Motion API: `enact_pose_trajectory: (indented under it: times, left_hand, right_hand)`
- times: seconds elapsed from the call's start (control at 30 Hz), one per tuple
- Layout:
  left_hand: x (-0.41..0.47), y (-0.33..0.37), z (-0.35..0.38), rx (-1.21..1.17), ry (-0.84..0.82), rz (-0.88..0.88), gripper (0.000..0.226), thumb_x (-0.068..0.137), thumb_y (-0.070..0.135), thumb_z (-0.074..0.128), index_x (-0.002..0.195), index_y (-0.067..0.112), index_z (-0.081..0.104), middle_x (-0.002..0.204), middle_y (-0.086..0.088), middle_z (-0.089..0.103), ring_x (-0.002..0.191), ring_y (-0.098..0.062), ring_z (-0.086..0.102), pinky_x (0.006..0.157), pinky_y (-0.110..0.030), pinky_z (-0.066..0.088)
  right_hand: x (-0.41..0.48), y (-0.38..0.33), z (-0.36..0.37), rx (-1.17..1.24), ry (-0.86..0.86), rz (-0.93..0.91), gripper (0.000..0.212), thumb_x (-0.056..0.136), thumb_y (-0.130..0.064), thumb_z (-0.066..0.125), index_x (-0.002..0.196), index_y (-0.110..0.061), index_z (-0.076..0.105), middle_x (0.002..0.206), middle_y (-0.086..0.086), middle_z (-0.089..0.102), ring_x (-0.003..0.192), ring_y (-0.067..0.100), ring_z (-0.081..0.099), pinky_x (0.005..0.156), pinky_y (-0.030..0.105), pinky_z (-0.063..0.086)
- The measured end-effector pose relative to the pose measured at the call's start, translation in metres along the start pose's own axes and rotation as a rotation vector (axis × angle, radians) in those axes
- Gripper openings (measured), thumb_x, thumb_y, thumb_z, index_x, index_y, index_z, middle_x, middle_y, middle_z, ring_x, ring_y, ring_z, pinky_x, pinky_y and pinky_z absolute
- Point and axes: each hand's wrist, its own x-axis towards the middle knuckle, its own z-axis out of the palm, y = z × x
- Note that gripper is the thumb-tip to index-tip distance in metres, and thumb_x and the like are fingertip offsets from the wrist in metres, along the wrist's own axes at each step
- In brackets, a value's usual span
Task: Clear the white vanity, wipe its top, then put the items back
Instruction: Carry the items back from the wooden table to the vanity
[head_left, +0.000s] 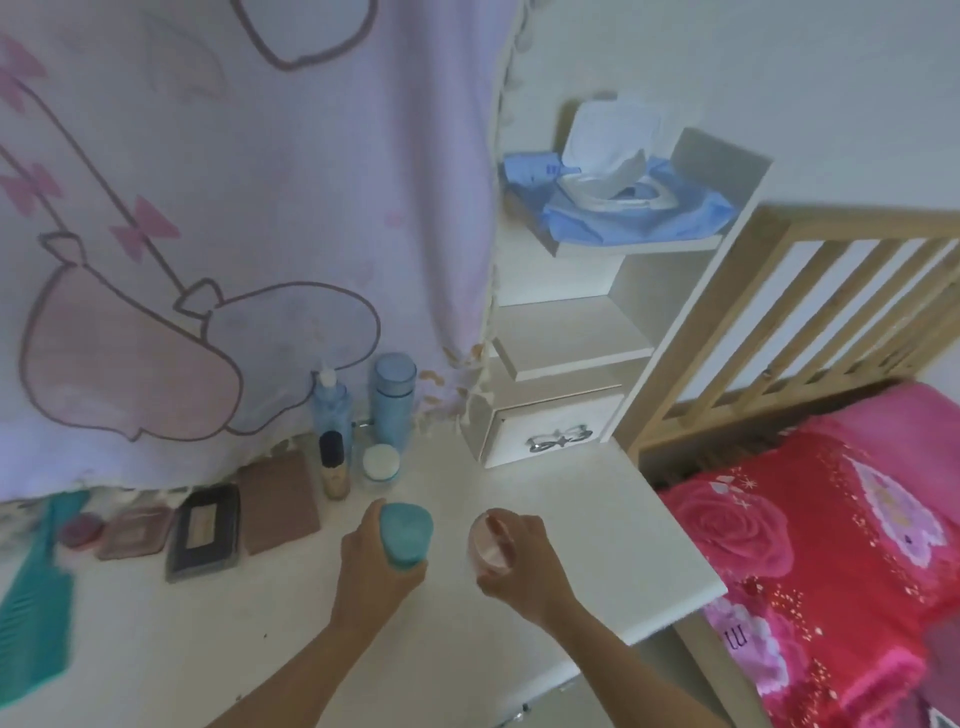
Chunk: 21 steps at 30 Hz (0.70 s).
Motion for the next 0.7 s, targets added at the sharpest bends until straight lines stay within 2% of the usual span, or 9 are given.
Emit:
enact_pose_trajectory:
  times: [0.07,0.17,0.23,0.3,0.37,0.43,0.53,0.6,0.7]
  left_hand:
    - [0.016,-0.004,0.003,0.023,0.056,0.025,0.064,0.05,0.013,0.079,0.108,0.01,0.051,0.085,-0.002,0.061,0.075,-0.022,0.056,0.064,-0.025,0.041]
    - [0.031,-0.012,0.003,0.038,0.093,0.062,0.055,0.048,0.01,0.076,0.097,0.016,0.052,0.074,0.006,0.057,0.067,-0.02,0.054,0.059,-0.025,0.041]
    - [0.035,-0.021,0.003,0.037,0.093,0.059,0.057,0.045,0.019,0.072,0.098,0.019,0.051,0.074,0.013,0.055,0.069,-0.019,0.055,0.062,-0.027,0.044]
    - [0.036,-0.028,0.003,0.053,0.082,0.028,0.067,0.044,0.03,0.07,0.106,0.013,0.053,0.081,0.009,0.057,0.075,-0.018,0.056,0.067,-0.027,0.045]
    - [0.035,-0.033,0.003,0.042,0.094,0.007,0.075,0.043,0.035,0.07,0.111,0.007,0.054,0.083,0.006,0.059,0.076,-0.012,0.057,0.068,-0.016,0.046]
    - [0.034,-0.031,0.002,0.022,0.165,-0.007,0.07,0.042,0.026,0.072,0.106,0.004,0.056,0.077,0.019,0.053,0.073,-0.002,0.052,0.064,0.0,0.04]
    - [0.031,-0.022,0.001,-0.005,0.266,0.025,0.07,0.038,0.02,0.071,0.105,0.022,0.05,0.078,0.029,0.045,0.08,0.009,0.046,0.062,0.011,0.031]
    - [0.03,-0.02,0.002,-0.003,0.304,0.008,0.07,0.038,0.02,0.071,0.103,0.028,0.046,0.079,0.029,0.045,0.08,0.01,0.046,0.063,0.01,0.032]
    - [0.029,-0.019,0.006,0.023,0.348,-0.104,0.076,0.04,0.024,0.07,0.113,0.007,0.055,0.082,0.011,0.055,0.078,-0.006,0.056,0.069,-0.007,0.041]
  right_hand:
    - [0.027,-0.01,-0.003,0.015,-0.021,0.017,0.063,0.069,-0.009,0.067,0.122,-0.03,0.041,0.108,-0.003,0.033,0.092,0.011,0.05,0.076,0.007,0.037]
    - [0.062,-0.019,-0.003,-0.005,-0.051,0.019,0.066,0.07,-0.007,0.067,0.126,-0.028,0.039,0.11,-0.002,0.032,0.091,0.013,0.05,0.069,0.001,0.035]
    - [0.078,-0.025,0.003,-0.027,-0.073,-0.003,0.07,0.069,-0.006,0.069,0.13,-0.024,0.039,0.111,-0.002,0.031,0.096,0.014,0.051,0.077,0.005,0.038]
    - [0.093,-0.029,0.011,-0.043,-0.105,-0.035,0.073,0.067,-0.005,0.07,0.131,-0.023,0.038,0.111,-0.003,0.03,0.103,0.018,0.05,0.087,0.014,0.041]
    - [0.108,-0.032,0.019,-0.074,-0.119,-0.07,0.075,0.066,-0.006,0.072,0.131,-0.022,0.039,0.111,-0.004,0.031,0.11,0.021,0.046,0.095,0.024,0.041]
    - [0.123,-0.034,0.025,-0.125,-0.11,-0.112,0.075,0.065,-0.011,0.073,0.13,-0.024,0.039,0.113,-0.002,0.037,0.113,0.023,0.041,0.098,0.028,0.039]
    - [0.145,-0.035,0.029,-0.257,-0.106,-0.18,0.073,0.068,-0.02,0.072,0.132,-0.024,0.037,0.126,0.002,0.043,0.115,0.025,0.039,0.096,0.028,0.035]
    - [0.157,-0.036,0.031,-0.278,-0.103,-0.204,0.072,0.069,-0.021,0.071,0.133,-0.023,0.036,0.128,0.004,0.042,0.116,0.026,0.038,0.095,0.029,0.033]
    - [0.168,-0.038,0.034,-0.231,-0.104,-0.229,0.069,0.069,-0.018,0.07,0.131,-0.022,0.038,0.128,0.007,0.042,0.119,0.027,0.037,0.098,0.031,0.032]
